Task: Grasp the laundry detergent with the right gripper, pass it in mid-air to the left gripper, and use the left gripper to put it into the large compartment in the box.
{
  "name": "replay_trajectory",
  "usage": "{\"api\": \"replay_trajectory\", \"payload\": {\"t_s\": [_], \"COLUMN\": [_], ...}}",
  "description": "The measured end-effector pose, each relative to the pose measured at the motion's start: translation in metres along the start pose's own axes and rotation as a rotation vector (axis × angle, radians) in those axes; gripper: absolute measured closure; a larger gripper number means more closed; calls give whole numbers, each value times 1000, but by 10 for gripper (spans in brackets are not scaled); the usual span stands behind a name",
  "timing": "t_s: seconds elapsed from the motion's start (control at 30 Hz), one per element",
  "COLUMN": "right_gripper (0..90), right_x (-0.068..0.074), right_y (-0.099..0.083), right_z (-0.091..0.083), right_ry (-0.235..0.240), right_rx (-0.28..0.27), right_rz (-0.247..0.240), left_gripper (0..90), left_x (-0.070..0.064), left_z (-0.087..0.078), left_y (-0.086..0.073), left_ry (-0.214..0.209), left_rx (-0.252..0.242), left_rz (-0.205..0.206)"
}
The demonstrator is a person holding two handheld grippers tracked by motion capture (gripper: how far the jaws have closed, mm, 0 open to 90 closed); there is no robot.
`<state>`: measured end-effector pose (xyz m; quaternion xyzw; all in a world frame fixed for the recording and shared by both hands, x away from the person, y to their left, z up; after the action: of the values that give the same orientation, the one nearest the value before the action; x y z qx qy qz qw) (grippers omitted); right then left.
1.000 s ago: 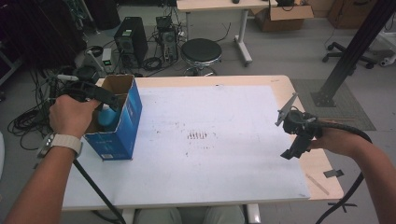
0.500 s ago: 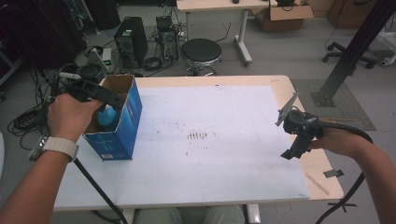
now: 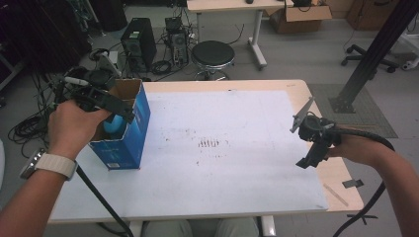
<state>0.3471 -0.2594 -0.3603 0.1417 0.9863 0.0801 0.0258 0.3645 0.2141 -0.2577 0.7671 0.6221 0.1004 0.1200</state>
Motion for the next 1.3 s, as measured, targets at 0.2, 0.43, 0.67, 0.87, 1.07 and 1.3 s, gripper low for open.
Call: {"api": "replay_trajectory", "payload": {"t_s": [0.2,0.43,0.67,0.87,1.07,1.3], "right_gripper": [69,69,68,68,68,68], "right_x": [1,2,2,3,3,2], "right_y": [2,3,5,8,9,10], "right_z": [-1,-3,-3,-4,-4,-4], "right_ry": [-1,-1,-1,-2,0,-2], "right_rx": [-3,4,2,5,5,0], "right_rz": [-5,0,-2,-7,-6,-9], "left_gripper": [78,78,77,77,77,75], "left_x": [-12,-29,-46,-59,-66,-73], "left_z": [-4,-6,-4,3,7,11], "left_y": [-2,-3,-4,-5,-6,-11], "left_ry": [-16,-38,-60,-80,-93,-103], "left_rx": [-2,-8,-4,3,6,11], "left_rz": [53,118,180,242,305,404]}}
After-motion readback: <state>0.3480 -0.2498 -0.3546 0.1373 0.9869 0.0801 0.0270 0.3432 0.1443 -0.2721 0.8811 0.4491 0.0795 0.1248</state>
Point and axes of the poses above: each handheld gripper's, and its own axes: z roughly forward along the jaws, y roughly out of its top, x roughly to its left, the point moved 8 cm from there along z, roughly forward along the jaws, and after that the axes turned 5 degrees about -z, right-handed, at the moved point
